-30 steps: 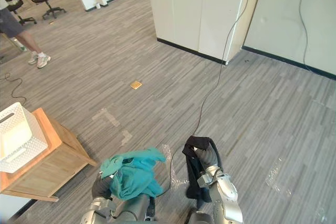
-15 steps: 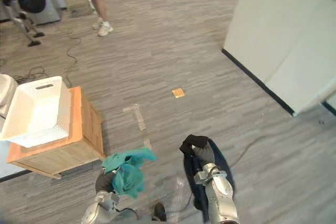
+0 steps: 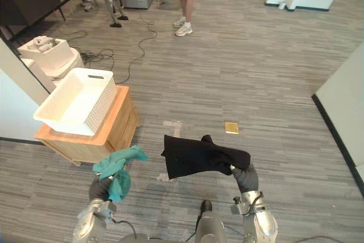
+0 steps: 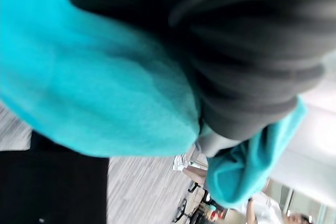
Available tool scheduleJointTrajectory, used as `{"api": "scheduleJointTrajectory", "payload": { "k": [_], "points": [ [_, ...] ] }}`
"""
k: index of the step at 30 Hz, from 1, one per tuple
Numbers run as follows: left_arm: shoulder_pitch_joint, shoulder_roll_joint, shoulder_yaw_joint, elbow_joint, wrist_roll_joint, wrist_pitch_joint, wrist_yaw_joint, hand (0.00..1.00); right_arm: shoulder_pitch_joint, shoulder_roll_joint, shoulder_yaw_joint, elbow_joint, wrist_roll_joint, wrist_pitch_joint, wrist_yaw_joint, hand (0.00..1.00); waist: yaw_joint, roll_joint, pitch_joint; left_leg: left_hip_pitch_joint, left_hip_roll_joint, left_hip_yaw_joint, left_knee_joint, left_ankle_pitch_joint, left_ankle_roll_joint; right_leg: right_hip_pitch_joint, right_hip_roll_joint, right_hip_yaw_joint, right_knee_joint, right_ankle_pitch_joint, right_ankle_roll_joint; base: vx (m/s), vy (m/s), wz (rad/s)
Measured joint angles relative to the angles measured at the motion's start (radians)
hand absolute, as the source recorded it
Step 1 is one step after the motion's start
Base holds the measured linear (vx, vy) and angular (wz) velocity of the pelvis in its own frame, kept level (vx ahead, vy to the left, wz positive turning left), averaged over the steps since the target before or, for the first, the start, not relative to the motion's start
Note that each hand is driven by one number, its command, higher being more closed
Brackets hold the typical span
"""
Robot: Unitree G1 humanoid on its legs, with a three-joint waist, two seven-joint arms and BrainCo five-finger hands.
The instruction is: Tidy the bed and pick cloth on bed and put in laundry
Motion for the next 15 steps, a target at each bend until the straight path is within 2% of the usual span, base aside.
{"api": "scheduleJointTrajectory", "payload": {
  "k": [1, 2, 3, 4, 6, 7, 8, 9, 10, 11, 12, 13, 14, 15],
  "points": [
    [0.001, -0.012, 0.008, 0.000, -0.012, 0.000, 0.000, 1.00, -0.015, 0.003, 0.018, -0.006, -0.002, 0.007, -0.003, 1.00, -0.003, 0.001, 0.008, -0.077, 0.010, 0.022, 0.162, 0.042, 0.013, 0.019, -0.003, -0.030, 0.002, -0.024, -0.014, 0.33, -0.309, 0.47],
    [0.006, -0.023, 0.011, -0.001, -0.020, -0.001, -0.006, 1.00, -0.018, 0.009, 0.043, -0.012, -0.012, 0.020, -0.007, 1.00, -0.002, 0.008, 0.022, -0.170, 0.037, 0.050, 0.361, 0.158, 0.011, 0.077, 0.001, -0.069, -0.016, -0.040, -0.028, 0.29, -0.299, 0.47],
    [0.010, -0.035, 0.018, -0.001, -0.020, -0.003, -0.017, 1.00, -0.012, 0.008, 0.056, -0.012, -0.027, 0.028, -0.011, 1.00, 0.002, 0.017, 0.033, -0.212, 0.072, 0.083, 0.469, 0.265, -0.004, 0.133, 0.013, -0.095, -0.048, -0.046, -0.035, 0.29, -0.234, 0.43],
    [0.031, -0.043, 0.022, 0.000, -0.020, -0.014, -0.025, 1.00, -0.007, 0.011, 0.060, -0.011, -0.039, 0.036, -0.016, 1.00, 0.019, 0.026, 0.037, -0.253, 0.102, 0.106, 0.563, 0.335, -0.022, 0.202, 0.026, -0.121, -0.098, -0.056, -0.044, 0.38, -0.192, 0.41],
    [0.039, -0.044, 0.027, -0.001, -0.027, -0.018, -0.045, 1.00, -0.011, 0.013, 0.047, -0.010, -0.039, 0.042, -0.026, 1.00, 0.026, 0.034, 0.032, -0.324, 0.090, 0.151, 0.631, 0.272, -0.028, 0.271, 0.025, -0.133, -0.168, -0.065, -0.056, 0.38, -0.150, 0.46],
    [0.038, -0.045, 0.031, -0.003, -0.041, -0.022, -0.049, 1.00, -0.016, 0.012, 0.036, -0.009, -0.039, 0.044, -0.033, 1.00, 0.027, 0.033, 0.032, -0.357, 0.069, 0.206, 0.596, 0.224, -0.030, 0.310, 0.015, -0.152, -0.219, -0.062, -0.063, 0.23, -0.067, 0.42],
    [0.038, -0.045, 0.031, -0.006, -0.044, -0.022, -0.051, 1.00, -0.017, 0.012, 0.032, -0.009, -0.039, 0.044, -0.037, 1.00, 0.028, 0.031, 0.032, -0.365, 0.060, 0.236, 0.552, 0.204, -0.035, 0.330, 0.004, -0.172, -0.240, -0.057, -0.071, 0.29, -0.038, 0.51],
    [0.038, -0.046, 0.031, -0.014, -0.048, -0.021, -0.053, 1.00, -0.017, 0.013, 0.027, -0.010, -0.040, 0.051, -0.040, 1.00, 0.028, 0.029, 0.032, -0.362, 0.045, 0.301, 0.423, 0.178, -0.042, 0.369, -0.011, -0.217, -0.276, -0.051, -0.076, 0.33, 0.027, 0.54],
    [0.038, -0.046, 0.028, -0.037, -0.048, -0.018, -0.055, 1.00, -0.016, 0.013, 0.023, -0.010, -0.040, 0.057, -0.041, 1.00, 0.028, 0.025, 0.029, -0.354, 0.027, 0.372, 0.264, 0.176, -0.046, 0.399, -0.037, -0.280, -0.290, 0.002, -0.089, 0.34, 0.051, 0.58],
    [0.037, -0.046, 0.026, -0.047, -0.048, -0.018, -0.057, 1.00, -0.015, 0.014, 0.019, -0.010, -0.042, 0.062, -0.042, 1.00, 0.026, 0.022, 0.028, -0.344, 0.021, 0.416, 0.182, 0.180, -0.047, 0.410, -0.048, -0.312, -0.291, 0.034, -0.094, 0.34, 0.083, 0.79],
    [0.027, -0.049, 0.020, -0.047, -0.047, -0.015, -0.059, 1.00, -0.005, 0.013, 0.005, -0.010, -0.048, 0.073, -0.043, 1.00, 0.021, 0.029, 0.024, -0.321, 0.018, 0.520, 0.017, 0.225, -0.048, 0.443, -0.050, -0.360, -0.294, 0.019, -0.072, 0.36, 0.096, 1.02],
    [0.023, -0.049, 0.014, -0.043, -0.047, -0.007, -0.059, 1.00, 0.012, 0.006, -0.003, -0.008, -0.050, 0.079, -0.045, 1.00, 0.017, 0.029, 0.014, -0.303, 0.003, 0.593, -0.106, 0.335, 0.018, 0.472, -0.053, -0.403, -0.287, 0.002, -0.035, 0.38, 0.094, 0.98],
    [0.022, -0.047, 0.016, -0.037, -0.048, 0.000, -0.059, 1.00, 0.015, 0.002, -0.002, 0.004, -0.056, 0.086, -0.048, 1.00, 0.024, 0.009, 0.005, -0.286, -0.022, 0.605, -0.133, 0.353, 0.066, 0.480, -0.071, -0.406, -0.280, -0.005, -0.021, 0.43, 0.103, 0.92],
    [0.029, -0.046, 0.022, -0.035, -0.047, 0.008, -0.059, 1.00, 0.018, 0.001, 0.004, 0.010, -0.062, 0.093, -0.053, 1.00, 0.023, -0.015, -0.031, -0.292, -0.050, 0.635, -0.143, 0.373, 0.094, 0.480, -0.089, -0.406, -0.291, 0.007, -0.007, 0.44, 0.081, 0.68]
  ]
}}
